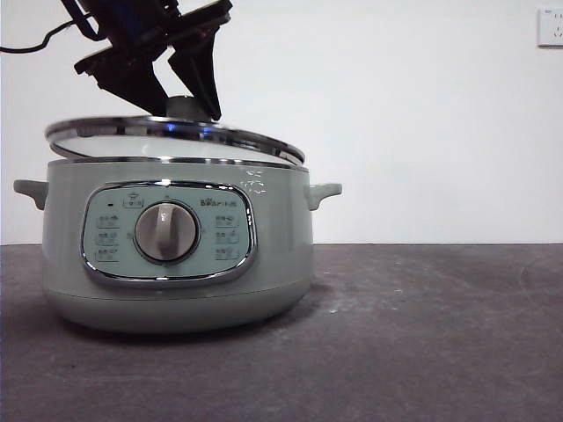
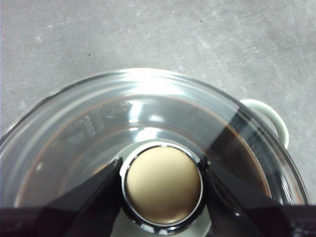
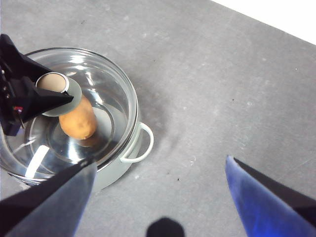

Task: Pick up the potato,open the lid,put the potato in the pot,close the lid

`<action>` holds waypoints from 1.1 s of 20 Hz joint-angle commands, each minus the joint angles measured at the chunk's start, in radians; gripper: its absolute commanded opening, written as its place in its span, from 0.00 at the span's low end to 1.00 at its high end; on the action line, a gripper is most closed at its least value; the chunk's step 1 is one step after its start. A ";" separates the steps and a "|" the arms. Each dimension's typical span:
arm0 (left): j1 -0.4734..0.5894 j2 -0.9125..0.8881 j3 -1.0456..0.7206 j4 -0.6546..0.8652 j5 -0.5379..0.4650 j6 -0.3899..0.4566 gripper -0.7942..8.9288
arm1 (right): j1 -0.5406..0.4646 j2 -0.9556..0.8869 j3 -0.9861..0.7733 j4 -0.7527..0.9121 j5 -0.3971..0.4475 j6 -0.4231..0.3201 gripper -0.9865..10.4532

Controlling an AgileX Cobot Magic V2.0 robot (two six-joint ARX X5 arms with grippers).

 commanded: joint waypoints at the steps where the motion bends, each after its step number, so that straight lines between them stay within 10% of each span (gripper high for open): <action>1: -0.006 0.000 -0.018 0.037 0.000 -0.006 0.07 | 0.000 -0.003 0.001 0.006 0.002 0.013 0.47; 11: -0.006 0.001 -0.097 0.018 -0.052 0.003 0.10 | 0.000 -0.003 0.001 0.006 -0.001 0.021 0.47; 15: -0.006 0.001 -0.097 0.022 -0.051 0.003 0.55 | 0.000 -0.003 0.001 0.005 -0.001 0.022 0.47; 22: -0.006 -0.024 -0.093 0.063 -0.051 0.002 0.54 | 0.000 -0.003 0.001 0.005 0.000 0.025 0.47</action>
